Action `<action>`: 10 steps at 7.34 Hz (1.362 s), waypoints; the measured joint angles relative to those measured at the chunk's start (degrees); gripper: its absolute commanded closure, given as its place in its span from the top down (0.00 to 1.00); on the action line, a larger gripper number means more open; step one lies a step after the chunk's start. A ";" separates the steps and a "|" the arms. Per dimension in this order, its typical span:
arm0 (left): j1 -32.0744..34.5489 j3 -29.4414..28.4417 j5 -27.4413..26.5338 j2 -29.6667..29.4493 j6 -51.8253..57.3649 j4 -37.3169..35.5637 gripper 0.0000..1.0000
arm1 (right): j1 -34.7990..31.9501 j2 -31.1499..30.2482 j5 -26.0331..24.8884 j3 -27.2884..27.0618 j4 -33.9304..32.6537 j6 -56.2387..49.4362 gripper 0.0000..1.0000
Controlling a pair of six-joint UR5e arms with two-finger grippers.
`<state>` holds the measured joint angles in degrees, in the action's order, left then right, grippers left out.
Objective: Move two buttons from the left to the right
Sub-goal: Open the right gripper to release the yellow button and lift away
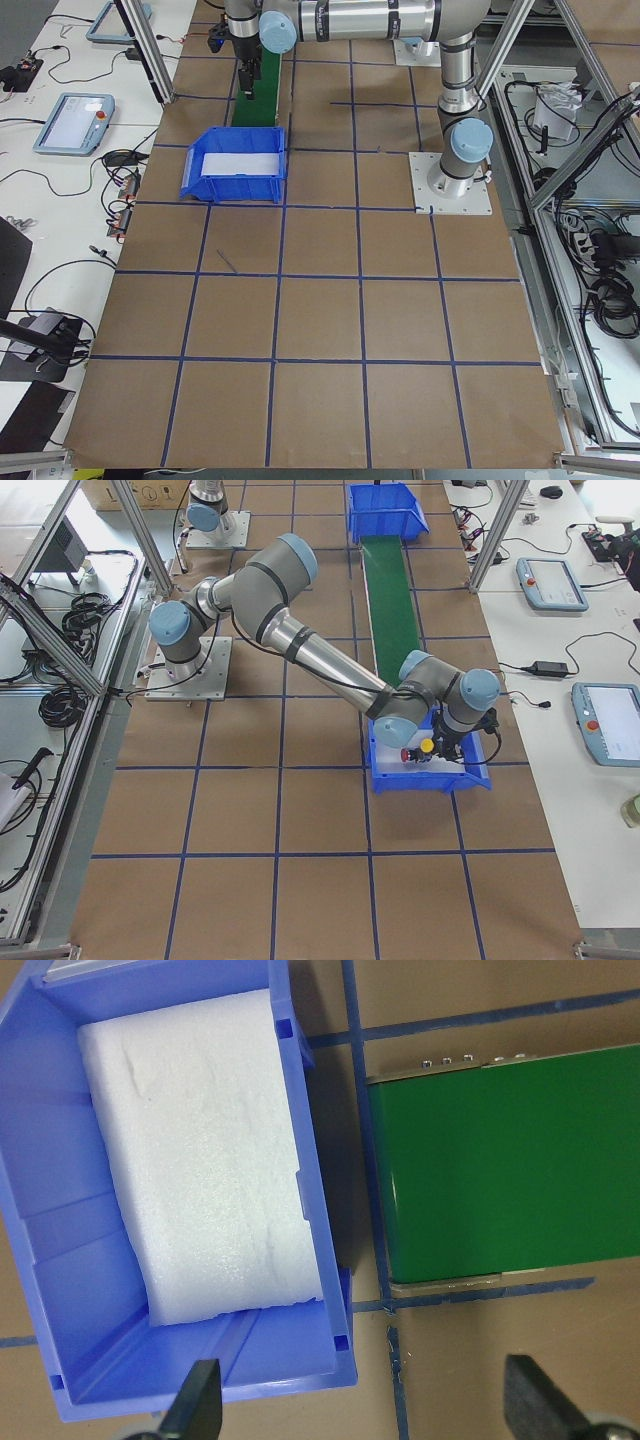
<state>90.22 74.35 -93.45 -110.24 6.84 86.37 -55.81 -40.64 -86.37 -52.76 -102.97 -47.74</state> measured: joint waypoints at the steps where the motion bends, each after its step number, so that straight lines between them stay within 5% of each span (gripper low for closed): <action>1: 0.12 0.09 0.00 0.00 -0.02 -0.02 1.00 | 0.00 -0.16 -0.04 0.12 0.16 -0.04 0.59; 3: -0.15 0.09 0.06 0.31 0.07 -0.12 1.00 | -0.01 -1.15 -0.13 0.97 1.88 0.01 0.64; 5: -0.07 0.12 0.07 -0.02 0.14 -0.14 1.00 | -0.50 -4.04 0.30 1.75 2.88 0.16 0.95; 6: -0.06 0.17 0.06 -0.08 0.14 -0.14 1.00 | -1.31 -6.02 1.28 1.83 3.12 0.23 0.99; 10: -0.06 0.37 0.11 0.09 0.14 -0.16 1.00 | -12.95 -11.13 3.66 1.61 3.00 3.94 0.99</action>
<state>90.16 74.72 -93.34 -110.15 6.98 86.20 -68.76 -51.77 -82.72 -51.15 -99.96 -43.81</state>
